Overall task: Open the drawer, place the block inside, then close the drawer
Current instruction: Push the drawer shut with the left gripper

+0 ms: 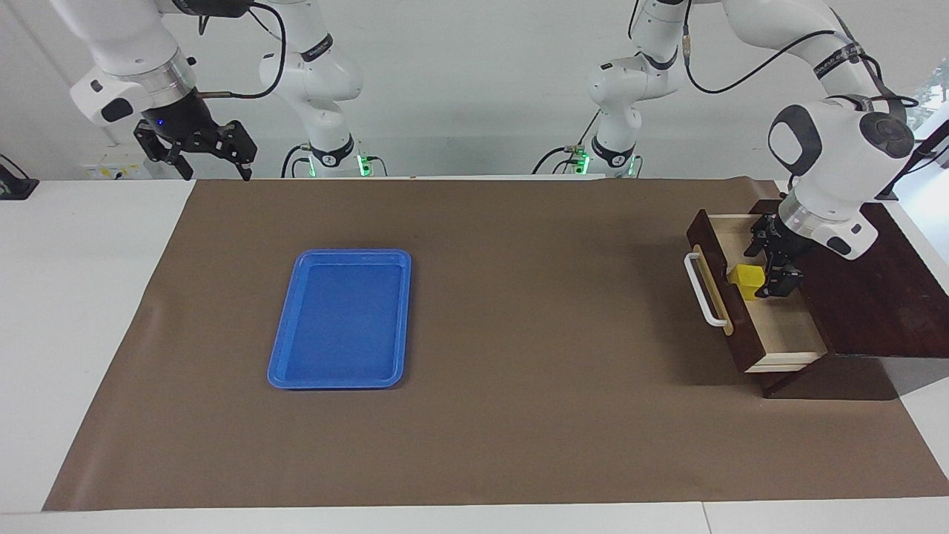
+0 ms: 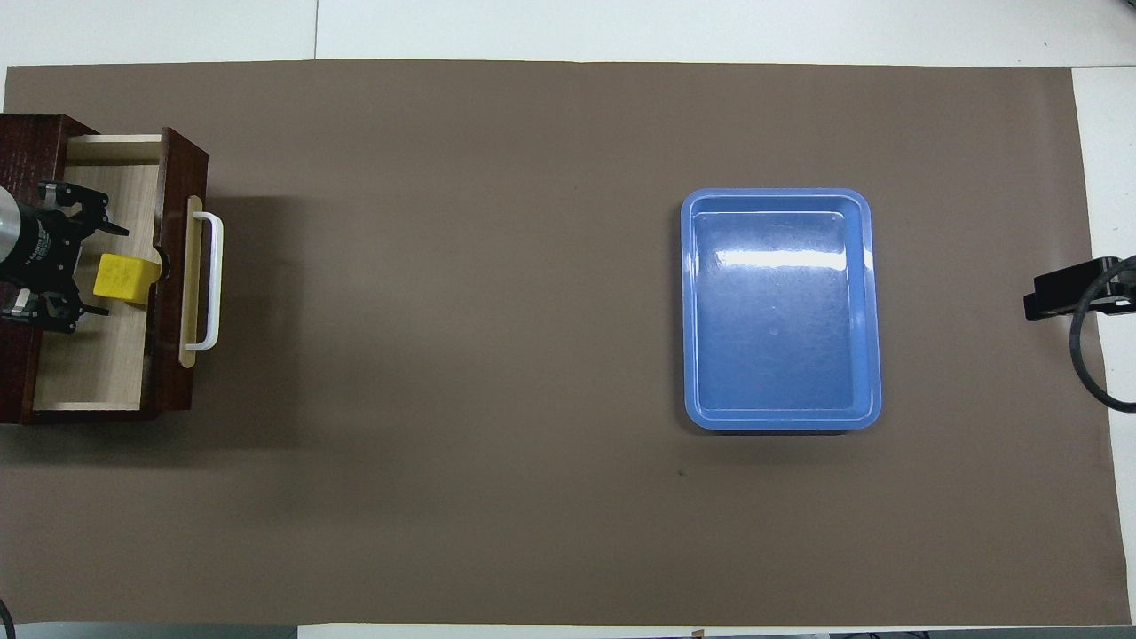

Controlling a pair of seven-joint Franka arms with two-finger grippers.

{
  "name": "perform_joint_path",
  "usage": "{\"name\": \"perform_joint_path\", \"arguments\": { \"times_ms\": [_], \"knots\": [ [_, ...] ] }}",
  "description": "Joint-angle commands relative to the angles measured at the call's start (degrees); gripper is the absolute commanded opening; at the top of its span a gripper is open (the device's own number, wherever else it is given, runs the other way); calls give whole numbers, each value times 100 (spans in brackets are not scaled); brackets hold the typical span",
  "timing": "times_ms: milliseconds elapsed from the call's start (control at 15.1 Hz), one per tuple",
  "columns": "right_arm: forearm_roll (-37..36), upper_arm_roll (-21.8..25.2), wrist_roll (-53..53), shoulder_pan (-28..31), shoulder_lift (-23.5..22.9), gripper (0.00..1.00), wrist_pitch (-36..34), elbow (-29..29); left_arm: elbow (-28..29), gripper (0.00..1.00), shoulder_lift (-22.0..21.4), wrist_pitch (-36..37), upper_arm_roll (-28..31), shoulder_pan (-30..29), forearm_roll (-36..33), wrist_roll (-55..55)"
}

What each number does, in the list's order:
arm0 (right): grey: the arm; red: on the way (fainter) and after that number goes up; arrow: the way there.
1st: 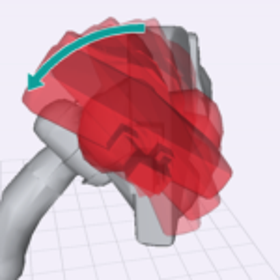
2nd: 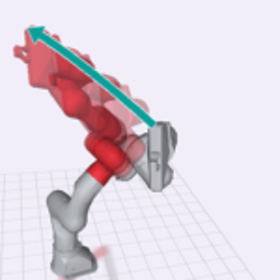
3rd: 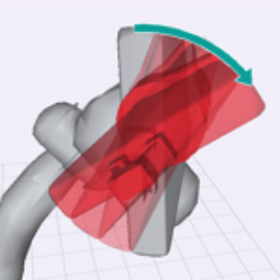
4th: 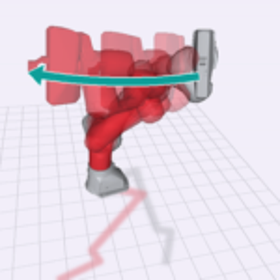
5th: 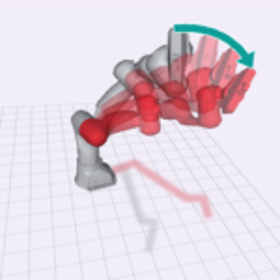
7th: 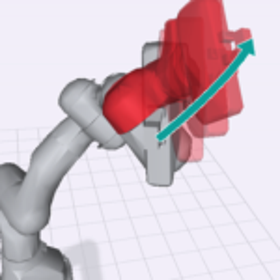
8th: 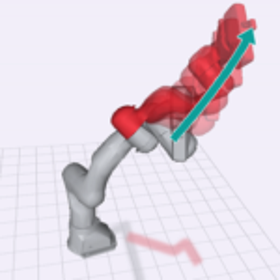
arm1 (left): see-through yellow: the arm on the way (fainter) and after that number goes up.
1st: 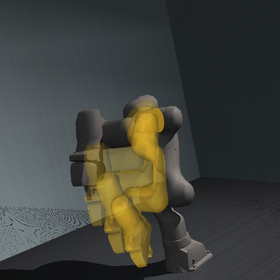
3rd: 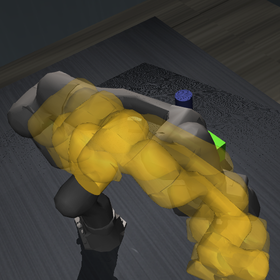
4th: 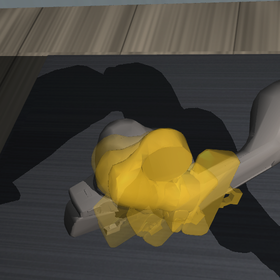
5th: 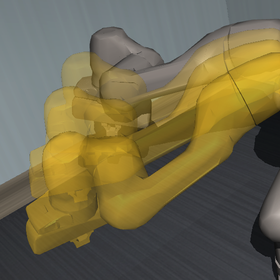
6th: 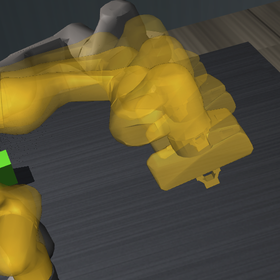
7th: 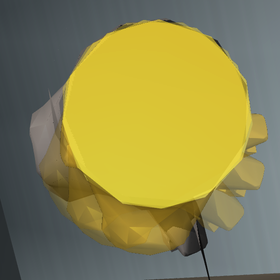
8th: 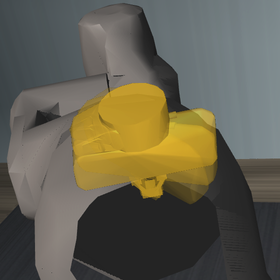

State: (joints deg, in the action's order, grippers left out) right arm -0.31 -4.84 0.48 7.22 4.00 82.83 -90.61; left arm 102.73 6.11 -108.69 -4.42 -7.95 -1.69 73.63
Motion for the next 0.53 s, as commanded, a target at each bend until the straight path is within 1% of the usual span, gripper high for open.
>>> {"name": "perform_joint_path", "arguments": {
  "times_ms": [0, 199, 399, 465],
  "knots": [
    [-154, -78, 137, 69, 83, 100, 102, -80, -525, 100, -40, 611, 12, 346, -121, 387],
    [-303, -87, 163, 69, 31, 100, 128, -80, -561, 100, -22, 631, 12, 750, -138, 1046],
    [-303, -87, 155, 69, 13, 100, 155, -71, -360, 100, -31, 595, 12, 971, -208, 1390],
    [-286, -87, 128, 69, 22, 100, 146, -71, -246, 100, -40, 534, 12, 1041, -400, 1478]
  ]
}}
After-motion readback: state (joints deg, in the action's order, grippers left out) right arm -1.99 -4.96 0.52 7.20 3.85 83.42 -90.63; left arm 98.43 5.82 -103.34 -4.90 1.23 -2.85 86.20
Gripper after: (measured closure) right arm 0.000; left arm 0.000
